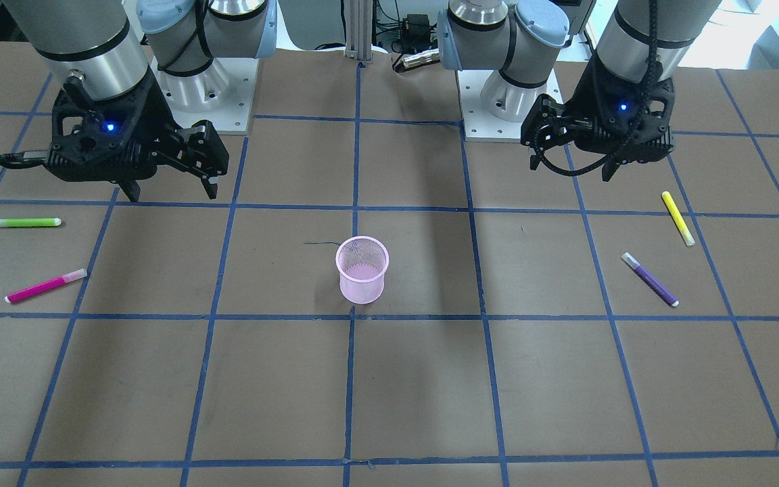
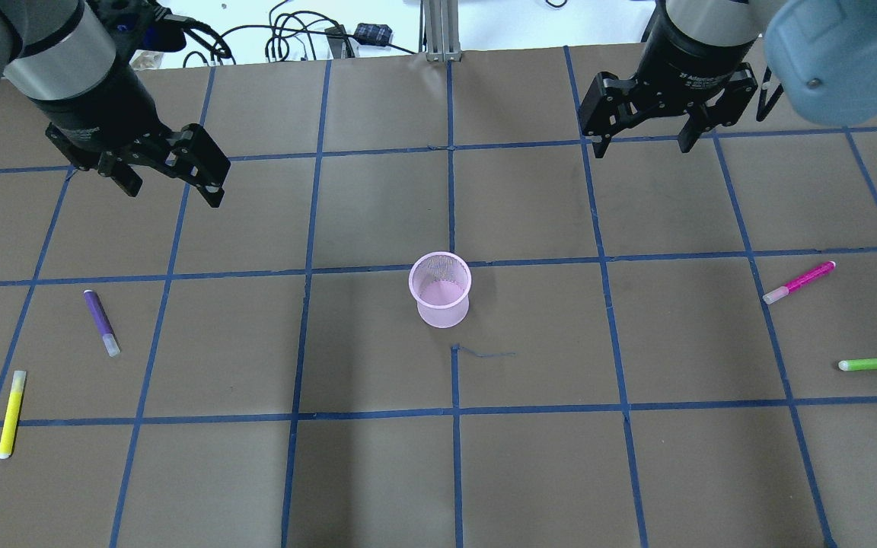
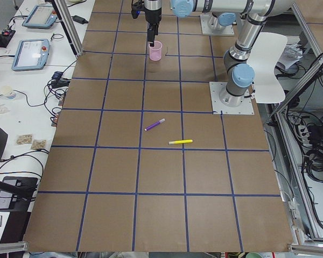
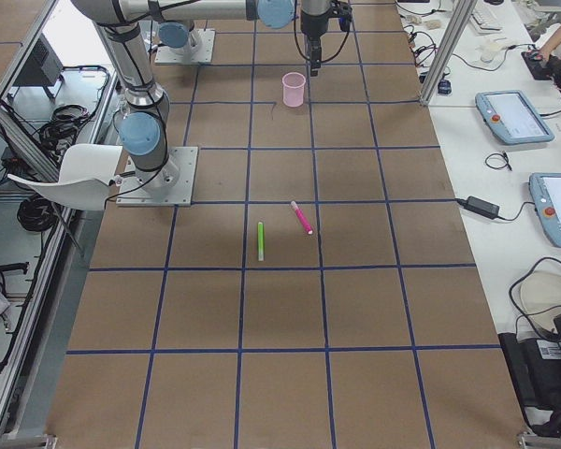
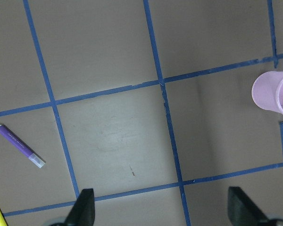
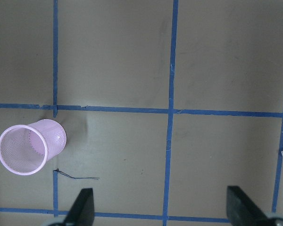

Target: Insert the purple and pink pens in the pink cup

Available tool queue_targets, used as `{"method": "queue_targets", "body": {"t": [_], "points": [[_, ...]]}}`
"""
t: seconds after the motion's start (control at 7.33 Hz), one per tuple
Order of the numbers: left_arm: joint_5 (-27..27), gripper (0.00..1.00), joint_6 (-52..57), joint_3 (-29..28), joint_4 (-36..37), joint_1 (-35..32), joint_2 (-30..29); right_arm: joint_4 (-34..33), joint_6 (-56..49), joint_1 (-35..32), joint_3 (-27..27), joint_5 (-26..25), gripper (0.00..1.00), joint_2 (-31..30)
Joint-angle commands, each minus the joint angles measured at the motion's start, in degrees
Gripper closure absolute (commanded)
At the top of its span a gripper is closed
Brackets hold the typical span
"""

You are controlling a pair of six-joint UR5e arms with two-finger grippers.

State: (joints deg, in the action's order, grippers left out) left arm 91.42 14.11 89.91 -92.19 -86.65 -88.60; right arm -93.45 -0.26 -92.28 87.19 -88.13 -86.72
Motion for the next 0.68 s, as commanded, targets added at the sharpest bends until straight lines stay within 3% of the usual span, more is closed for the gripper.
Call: {"method": "queue_targets", "body": {"t": [0.0, 0.41, 0.55], "points": [[0.2, 0.0, 0.0, 0.1, -0.1, 0.1, 0.0, 0.0, 0.0, 0.0, 0.0, 0.0, 0.02, 0.1], [0.0, 0.0, 0.0, 0.4, 0.1, 0.0, 0.0, 0.1, -1.6, 0.3, 0.0, 0.0, 0.02, 0.2], [-0.1, 0.0, 0.0, 0.9, 0.1, 0.0, 0.1, 0.1, -9.1, 1.7, 0.0, -0.2, 0.02, 0.2]]}}
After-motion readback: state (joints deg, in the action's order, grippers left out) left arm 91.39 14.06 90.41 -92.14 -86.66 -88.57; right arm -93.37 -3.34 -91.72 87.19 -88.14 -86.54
